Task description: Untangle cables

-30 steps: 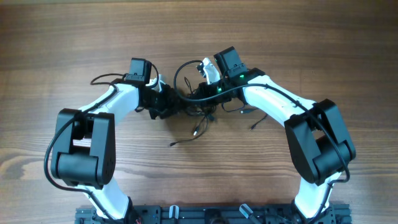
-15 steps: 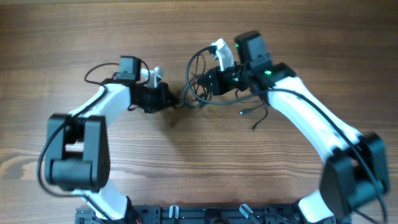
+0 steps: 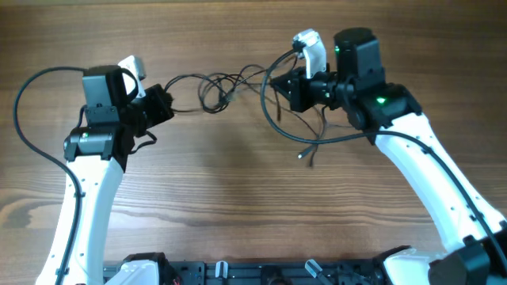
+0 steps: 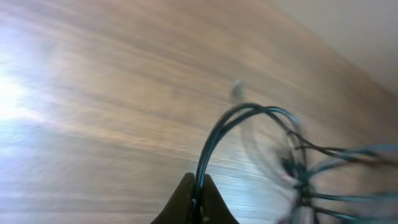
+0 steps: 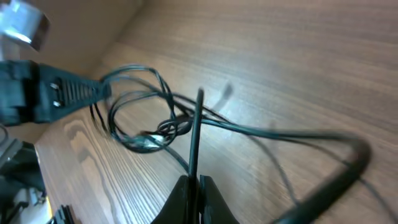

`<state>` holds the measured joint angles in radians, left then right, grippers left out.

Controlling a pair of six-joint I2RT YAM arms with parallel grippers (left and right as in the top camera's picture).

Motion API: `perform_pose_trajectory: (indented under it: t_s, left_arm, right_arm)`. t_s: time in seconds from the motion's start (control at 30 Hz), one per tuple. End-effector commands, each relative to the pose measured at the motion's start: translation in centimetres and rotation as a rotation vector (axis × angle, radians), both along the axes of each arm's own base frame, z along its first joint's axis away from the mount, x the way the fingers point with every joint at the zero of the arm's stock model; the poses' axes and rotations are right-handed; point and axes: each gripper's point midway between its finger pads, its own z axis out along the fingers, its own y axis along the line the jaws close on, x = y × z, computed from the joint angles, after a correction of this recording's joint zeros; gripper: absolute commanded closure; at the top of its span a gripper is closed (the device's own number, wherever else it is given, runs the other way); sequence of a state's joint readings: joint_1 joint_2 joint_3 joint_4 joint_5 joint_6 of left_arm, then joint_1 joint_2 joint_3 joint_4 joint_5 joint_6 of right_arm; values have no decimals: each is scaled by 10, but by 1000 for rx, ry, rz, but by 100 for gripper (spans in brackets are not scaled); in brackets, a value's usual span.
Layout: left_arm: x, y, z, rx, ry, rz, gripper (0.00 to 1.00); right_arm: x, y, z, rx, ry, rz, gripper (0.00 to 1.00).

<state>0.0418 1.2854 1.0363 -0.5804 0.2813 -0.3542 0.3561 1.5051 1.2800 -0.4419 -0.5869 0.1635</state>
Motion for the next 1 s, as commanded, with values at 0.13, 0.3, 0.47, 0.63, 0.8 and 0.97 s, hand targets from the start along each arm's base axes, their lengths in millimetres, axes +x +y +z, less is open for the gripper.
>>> perform_pose_trajectory:
  t_s: [0.13, 0.3, 0.47, 0.63, 0.8, 0.97]
  left_arm:
    - [-2, 30, -49, 65, 178, 160, 95]
    - [-6, 54, -86, 154, 304, 282, 96]
    - [-12, 55, -120, 174, 413, 277, 92]
    - [-18, 52, -138, 166, 476, 259, 91]
    - [-17, 28, -139, 79, 476, 134, 50]
    - [-13, -17, -125, -82, 398, -134, 26]
  right_arm:
    - [5, -24, 3, -64, 12, -119, 96]
    - [11, -78, -34, -312, 82, -369, 96]
    - [8, -112, -48, -474, 100, -485, 96]
    - [6, -111, -50, -472, 108, -478, 96]
    - [-1, -91, -49, -392, 143, -393, 96]
    - [-14, -63, -45, -272, 194, -266, 96]
